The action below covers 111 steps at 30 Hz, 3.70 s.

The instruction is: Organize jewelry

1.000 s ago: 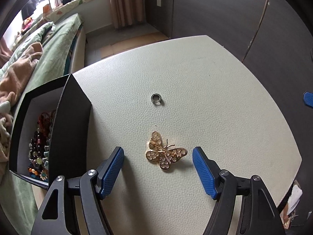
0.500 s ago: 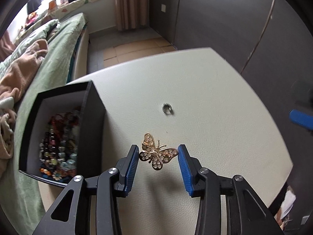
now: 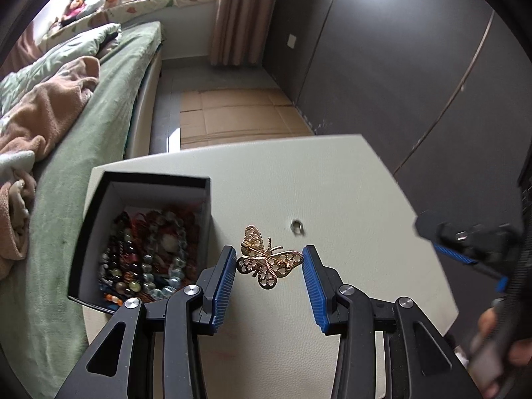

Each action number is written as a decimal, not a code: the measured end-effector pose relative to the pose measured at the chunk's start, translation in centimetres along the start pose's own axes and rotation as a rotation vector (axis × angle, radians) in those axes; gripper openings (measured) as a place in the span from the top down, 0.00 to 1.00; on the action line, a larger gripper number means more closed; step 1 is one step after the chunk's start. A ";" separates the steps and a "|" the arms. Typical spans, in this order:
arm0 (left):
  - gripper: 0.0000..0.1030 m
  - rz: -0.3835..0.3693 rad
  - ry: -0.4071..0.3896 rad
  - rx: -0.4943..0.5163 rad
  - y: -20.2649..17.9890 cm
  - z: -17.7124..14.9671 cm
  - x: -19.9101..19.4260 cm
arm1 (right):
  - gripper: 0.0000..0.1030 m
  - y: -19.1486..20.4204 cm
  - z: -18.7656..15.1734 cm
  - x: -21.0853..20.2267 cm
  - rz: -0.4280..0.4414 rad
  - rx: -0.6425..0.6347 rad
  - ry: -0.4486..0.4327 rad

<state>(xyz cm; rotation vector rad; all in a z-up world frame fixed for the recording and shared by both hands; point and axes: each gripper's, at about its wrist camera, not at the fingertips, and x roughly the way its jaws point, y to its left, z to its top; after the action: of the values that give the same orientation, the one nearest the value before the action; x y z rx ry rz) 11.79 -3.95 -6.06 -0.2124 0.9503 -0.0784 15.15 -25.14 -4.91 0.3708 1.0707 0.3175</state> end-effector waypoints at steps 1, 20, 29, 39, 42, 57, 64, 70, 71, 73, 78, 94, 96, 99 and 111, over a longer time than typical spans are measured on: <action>0.59 -0.005 -0.005 -0.011 0.3 0.1 -0.3 | 0.13 0.1 0.1 0.2 -0.020 0.003 -0.006; 0.59 -0.018 -0.055 -0.218 8.4 2.4 -2.8 | 0.48 3.8 0.4 7.4 -0.023 -0.082 0.100; 0.59 -0.012 -0.047 -0.267 10.8 3.0 -2.5 | 0.62 5.7 0.3 9.8 -0.076 -0.153 0.119; 0.59 -0.017 0.011 -0.306 12.3 3.2 -1.4 | 0.79 8.6 -0.5 11.7 -0.272 -0.315 0.098; 0.58 -0.031 0.045 -0.316 12.2 3.3 -0.8 | 0.86 9.0 -0.7 11.6 -0.280 -0.342 0.103; 0.37 -0.025 0.019 -0.357 12.7 2.3 -2.4 | 0.86 9.6 0.0 5.1 0.002 -0.251 -0.039; 0.37 0.007 -0.005 -0.364 13.2 1.7 -3.8 | 0.86 12.4 -1.2 3.8 0.144 -0.279 -0.069; 0.37 0.042 -0.031 -0.362 13.6 0.9 -4.6 | 0.86 14.3 -2.0 4.0 0.252 -0.261 -0.054; 0.37 0.046 -0.031 -0.366 13.7 0.8 -4.6 | 0.86 14.5 -2.1 4.1 0.266 -0.258 -0.053; 0.32 0.056 -0.031 -0.369 13.9 0.6 -4.7 | 0.83 14.8 -2.1 4.4 0.313 -0.239 -0.039; 0.14 0.069 -0.062 -0.372 13.8 0.1 -5.6 | 0.30 13.7 -2.1 4.6 0.348 -0.166 -0.003; 0.04 0.077 -0.100 -0.220 8.3 -1.0 -6.7 | 0.08 9.8 -2.7 -1.0 0.239 -0.163 -0.078; 0.02 0.084 -0.121 -0.200 7.4 -1.2 -7.1 | 0.08 9.3 -2.6 -1.6 0.227 -0.157 -0.088; 0.01 0.095 -0.148 -0.194 6.6 -1.4 -7.7 | 0.05 8.3 -2.5 -2.2 0.204 -0.153 -0.101; 0.01 0.167 -0.237 -0.117 4.8 -2.6 -9.8 | 0.00 5.7 -3.0 -4.1 0.121 -0.164 -0.124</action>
<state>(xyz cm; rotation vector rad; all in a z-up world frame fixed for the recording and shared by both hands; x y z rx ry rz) 3.92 1.90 -0.73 -0.2436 0.7340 0.1532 10.27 -21.38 -0.45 0.3052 0.8958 0.4808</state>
